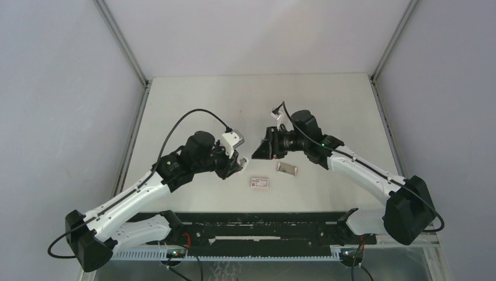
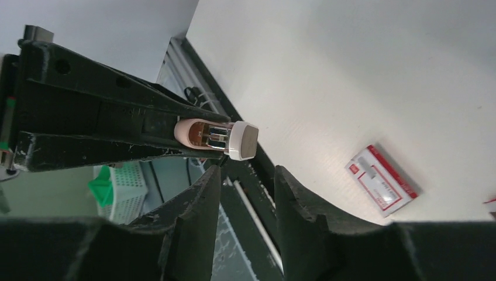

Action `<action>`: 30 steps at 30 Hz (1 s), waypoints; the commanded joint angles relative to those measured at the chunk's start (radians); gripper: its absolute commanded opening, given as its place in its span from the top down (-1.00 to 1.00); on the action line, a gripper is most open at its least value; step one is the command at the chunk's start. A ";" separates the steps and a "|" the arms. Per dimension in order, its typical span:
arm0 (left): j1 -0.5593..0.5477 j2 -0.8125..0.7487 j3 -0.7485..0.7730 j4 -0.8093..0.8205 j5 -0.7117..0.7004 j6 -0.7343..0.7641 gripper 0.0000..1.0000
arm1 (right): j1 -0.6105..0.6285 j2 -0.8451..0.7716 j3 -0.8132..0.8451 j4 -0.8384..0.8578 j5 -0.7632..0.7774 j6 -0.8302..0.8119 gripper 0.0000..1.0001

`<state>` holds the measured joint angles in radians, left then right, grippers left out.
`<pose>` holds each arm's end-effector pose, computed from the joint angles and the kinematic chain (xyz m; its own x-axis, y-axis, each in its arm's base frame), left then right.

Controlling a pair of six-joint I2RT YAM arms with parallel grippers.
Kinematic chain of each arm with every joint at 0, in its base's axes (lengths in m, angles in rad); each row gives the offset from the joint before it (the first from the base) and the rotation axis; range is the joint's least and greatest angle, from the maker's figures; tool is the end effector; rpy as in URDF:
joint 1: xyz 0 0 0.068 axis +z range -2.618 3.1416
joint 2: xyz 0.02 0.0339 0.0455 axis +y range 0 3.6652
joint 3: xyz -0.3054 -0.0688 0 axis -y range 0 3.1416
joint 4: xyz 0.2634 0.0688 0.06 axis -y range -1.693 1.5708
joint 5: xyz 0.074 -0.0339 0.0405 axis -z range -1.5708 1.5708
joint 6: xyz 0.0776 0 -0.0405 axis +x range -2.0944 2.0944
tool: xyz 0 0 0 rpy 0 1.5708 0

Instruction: Load the staples into the stapler

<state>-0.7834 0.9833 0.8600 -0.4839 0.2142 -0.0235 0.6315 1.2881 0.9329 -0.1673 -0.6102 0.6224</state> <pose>0.1602 -0.1829 0.3094 -0.4233 0.3892 -0.8182 0.8035 0.5784 -0.1405 0.2335 0.2259 0.3028 -0.8430 -0.0246 -0.5374 -0.4839 0.4710 0.7375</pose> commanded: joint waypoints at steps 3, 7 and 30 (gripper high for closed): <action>-0.007 -0.015 0.013 0.028 0.032 0.053 1.00 | 0.044 0.046 0.003 0.114 -0.066 0.113 0.25; -0.008 -0.017 0.012 0.028 0.037 0.057 0.99 | 0.055 0.069 0.004 0.150 -0.062 0.133 0.25; -0.010 -0.146 -0.043 0.113 -0.003 0.040 1.00 | 0.066 0.204 -0.034 0.138 0.012 0.142 0.64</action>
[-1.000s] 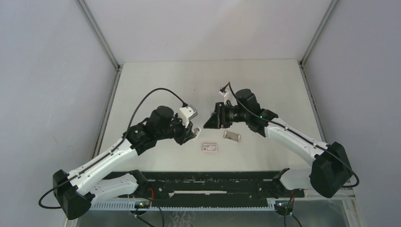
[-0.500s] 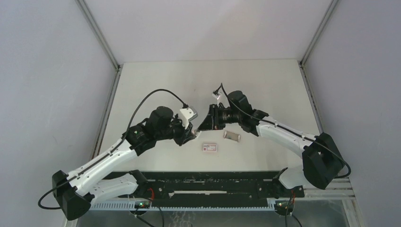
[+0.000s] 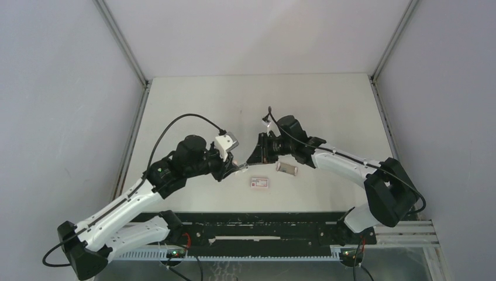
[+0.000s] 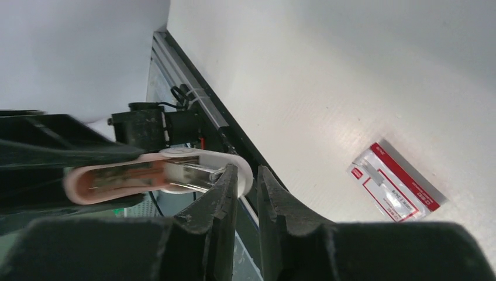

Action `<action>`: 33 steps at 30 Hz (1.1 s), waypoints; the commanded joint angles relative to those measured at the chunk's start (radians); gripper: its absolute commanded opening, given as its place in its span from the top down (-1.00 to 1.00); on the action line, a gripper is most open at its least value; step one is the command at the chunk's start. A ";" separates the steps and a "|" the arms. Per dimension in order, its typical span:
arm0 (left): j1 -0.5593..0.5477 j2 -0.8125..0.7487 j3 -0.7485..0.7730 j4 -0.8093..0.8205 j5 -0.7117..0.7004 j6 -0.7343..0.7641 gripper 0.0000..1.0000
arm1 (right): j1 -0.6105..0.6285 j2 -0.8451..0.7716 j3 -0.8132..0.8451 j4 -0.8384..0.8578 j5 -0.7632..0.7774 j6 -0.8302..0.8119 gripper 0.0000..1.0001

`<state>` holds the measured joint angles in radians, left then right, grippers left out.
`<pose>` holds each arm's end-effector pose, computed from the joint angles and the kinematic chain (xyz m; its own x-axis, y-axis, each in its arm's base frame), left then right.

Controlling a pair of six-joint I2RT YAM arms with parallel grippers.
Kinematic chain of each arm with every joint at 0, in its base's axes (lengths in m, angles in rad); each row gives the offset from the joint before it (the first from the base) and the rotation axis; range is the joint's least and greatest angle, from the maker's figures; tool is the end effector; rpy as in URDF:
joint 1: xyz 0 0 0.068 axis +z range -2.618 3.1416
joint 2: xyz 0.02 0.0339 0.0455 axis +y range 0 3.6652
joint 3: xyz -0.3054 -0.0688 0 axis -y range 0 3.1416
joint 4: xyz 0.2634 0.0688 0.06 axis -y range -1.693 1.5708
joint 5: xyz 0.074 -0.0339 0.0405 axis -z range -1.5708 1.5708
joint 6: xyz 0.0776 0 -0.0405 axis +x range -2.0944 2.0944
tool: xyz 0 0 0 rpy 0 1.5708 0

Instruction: Load the staples into the stapler

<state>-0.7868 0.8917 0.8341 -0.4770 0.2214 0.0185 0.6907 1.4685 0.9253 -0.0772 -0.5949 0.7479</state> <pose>0.1457 -0.1702 0.3196 -0.3445 0.3710 -0.8624 0.8308 0.5483 -0.0959 0.2481 0.2615 0.2521 -0.9264 -0.0349 -0.3749 -0.3397 0.5069 0.7922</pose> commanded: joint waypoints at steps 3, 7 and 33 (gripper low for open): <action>-0.008 -0.077 -0.028 0.122 -0.031 -0.013 1.00 | 0.011 0.040 -0.044 0.085 -0.031 0.034 0.65; -0.007 -0.097 -0.036 0.141 -0.045 -0.020 1.00 | 0.019 0.048 -0.049 0.106 -0.055 0.034 0.64; -0.005 0.131 -0.333 0.943 -0.224 -0.056 0.99 | -0.129 -0.377 -0.237 -0.055 0.341 -0.292 0.06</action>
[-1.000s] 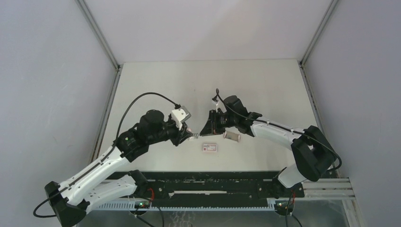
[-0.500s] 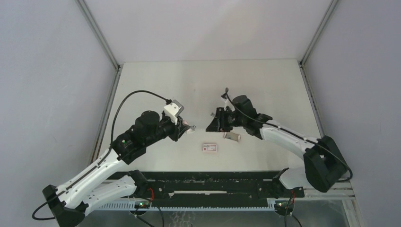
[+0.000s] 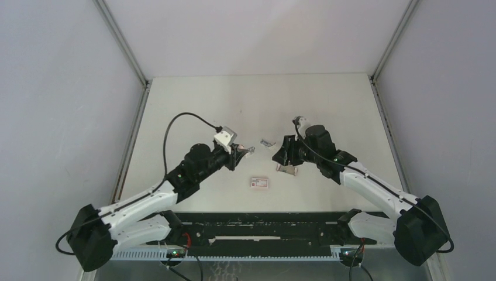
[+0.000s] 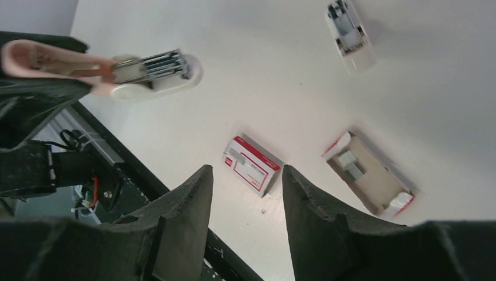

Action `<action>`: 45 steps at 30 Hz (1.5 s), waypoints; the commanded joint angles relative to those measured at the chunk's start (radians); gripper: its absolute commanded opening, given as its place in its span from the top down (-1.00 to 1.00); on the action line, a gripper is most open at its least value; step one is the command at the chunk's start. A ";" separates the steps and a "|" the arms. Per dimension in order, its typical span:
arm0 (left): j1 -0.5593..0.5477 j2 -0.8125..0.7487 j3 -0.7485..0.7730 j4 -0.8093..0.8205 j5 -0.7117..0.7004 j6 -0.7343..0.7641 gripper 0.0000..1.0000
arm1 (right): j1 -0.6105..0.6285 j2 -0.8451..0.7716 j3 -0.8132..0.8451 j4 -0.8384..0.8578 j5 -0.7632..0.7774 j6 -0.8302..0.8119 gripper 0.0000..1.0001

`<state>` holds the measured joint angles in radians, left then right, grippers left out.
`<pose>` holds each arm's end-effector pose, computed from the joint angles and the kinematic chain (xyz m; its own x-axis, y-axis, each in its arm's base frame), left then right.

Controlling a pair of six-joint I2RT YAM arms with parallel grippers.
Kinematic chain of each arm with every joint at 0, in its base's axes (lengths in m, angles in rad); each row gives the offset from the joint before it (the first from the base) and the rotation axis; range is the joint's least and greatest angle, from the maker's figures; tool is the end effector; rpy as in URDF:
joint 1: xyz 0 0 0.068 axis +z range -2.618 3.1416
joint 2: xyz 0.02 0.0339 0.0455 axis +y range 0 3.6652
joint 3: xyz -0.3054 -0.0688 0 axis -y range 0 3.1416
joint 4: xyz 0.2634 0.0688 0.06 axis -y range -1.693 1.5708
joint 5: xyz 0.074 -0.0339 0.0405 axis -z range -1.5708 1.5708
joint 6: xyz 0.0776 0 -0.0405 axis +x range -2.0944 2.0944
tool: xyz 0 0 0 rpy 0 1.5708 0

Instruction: Load the staples into the stapler

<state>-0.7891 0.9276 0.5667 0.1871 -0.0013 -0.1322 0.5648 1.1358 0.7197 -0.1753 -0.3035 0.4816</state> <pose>0.1788 -0.1800 0.2948 -0.2142 0.0287 -0.9764 0.6866 0.7154 -0.1296 0.2236 0.1691 0.2563 -0.7510 0.0474 -0.6586 -0.4203 0.7349 0.5322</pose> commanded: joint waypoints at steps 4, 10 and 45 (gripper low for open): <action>-0.004 0.216 -0.099 0.401 -0.015 0.123 0.99 | -0.006 -0.060 -0.067 0.061 0.068 -0.024 0.06; -0.006 0.309 -0.149 0.511 -0.049 0.149 1.00 | -0.023 -0.049 -0.075 0.040 0.091 -0.037 0.06; -0.010 0.179 -0.201 0.346 -0.144 -0.021 -0.44 | 0.205 0.063 0.015 0.046 0.403 0.034 -0.15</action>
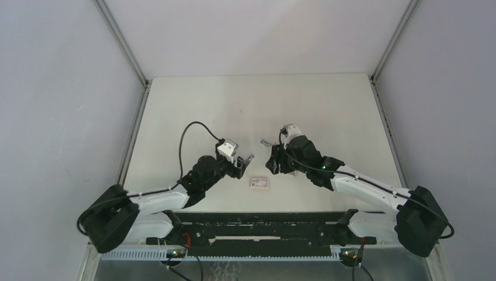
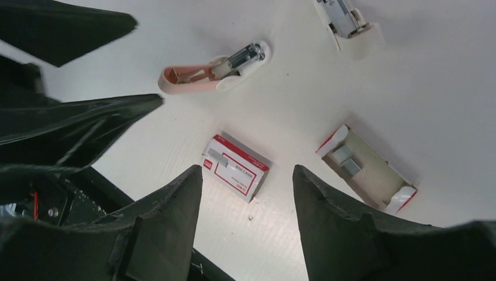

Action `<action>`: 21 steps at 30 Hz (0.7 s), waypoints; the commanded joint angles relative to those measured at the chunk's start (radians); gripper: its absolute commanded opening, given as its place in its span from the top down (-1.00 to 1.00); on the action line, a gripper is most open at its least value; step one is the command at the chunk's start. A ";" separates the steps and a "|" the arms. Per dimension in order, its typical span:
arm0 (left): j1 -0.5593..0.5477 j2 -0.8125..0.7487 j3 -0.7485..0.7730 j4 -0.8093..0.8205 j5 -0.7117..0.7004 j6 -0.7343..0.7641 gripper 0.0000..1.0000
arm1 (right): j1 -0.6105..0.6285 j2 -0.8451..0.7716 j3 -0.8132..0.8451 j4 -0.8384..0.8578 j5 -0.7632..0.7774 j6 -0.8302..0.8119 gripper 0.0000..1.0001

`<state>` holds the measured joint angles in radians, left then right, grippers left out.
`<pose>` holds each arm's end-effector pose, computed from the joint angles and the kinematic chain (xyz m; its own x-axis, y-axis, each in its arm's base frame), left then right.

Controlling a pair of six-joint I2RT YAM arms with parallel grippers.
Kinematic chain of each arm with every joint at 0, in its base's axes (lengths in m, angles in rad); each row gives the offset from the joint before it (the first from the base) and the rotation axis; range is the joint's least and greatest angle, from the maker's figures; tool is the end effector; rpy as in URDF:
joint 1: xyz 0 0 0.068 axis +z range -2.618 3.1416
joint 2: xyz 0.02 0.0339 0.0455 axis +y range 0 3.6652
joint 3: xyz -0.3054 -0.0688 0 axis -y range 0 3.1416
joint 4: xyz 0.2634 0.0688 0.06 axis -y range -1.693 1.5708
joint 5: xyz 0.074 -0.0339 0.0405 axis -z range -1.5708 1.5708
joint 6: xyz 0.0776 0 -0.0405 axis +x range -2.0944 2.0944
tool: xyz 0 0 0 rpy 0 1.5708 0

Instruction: Load the staples into the stapler

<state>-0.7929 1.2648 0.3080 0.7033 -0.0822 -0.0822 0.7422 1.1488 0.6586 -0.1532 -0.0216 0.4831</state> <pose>0.1977 -0.1916 0.1860 -0.2291 0.1160 -0.9665 0.6375 0.7682 -0.0590 0.2029 0.1883 0.2301 -0.7114 -0.0222 -0.7025 -0.4043 0.8305 0.3831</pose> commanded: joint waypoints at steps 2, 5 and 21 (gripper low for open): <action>0.000 -0.251 0.117 -0.340 -0.130 -0.117 -0.56 | 0.035 0.104 0.103 0.035 0.129 0.040 -0.13; 0.039 -0.315 0.197 -0.525 -0.113 -0.198 -0.58 | 0.044 0.174 0.138 0.074 0.117 0.038 -0.12; -0.001 -0.350 0.071 -0.446 0.155 -0.701 -0.53 | 0.069 0.529 0.365 0.051 0.169 0.038 -0.09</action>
<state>-0.7563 0.9119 0.3943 0.2066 0.0273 -0.6758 0.8078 1.6405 0.9615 -0.1154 0.0990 0.5140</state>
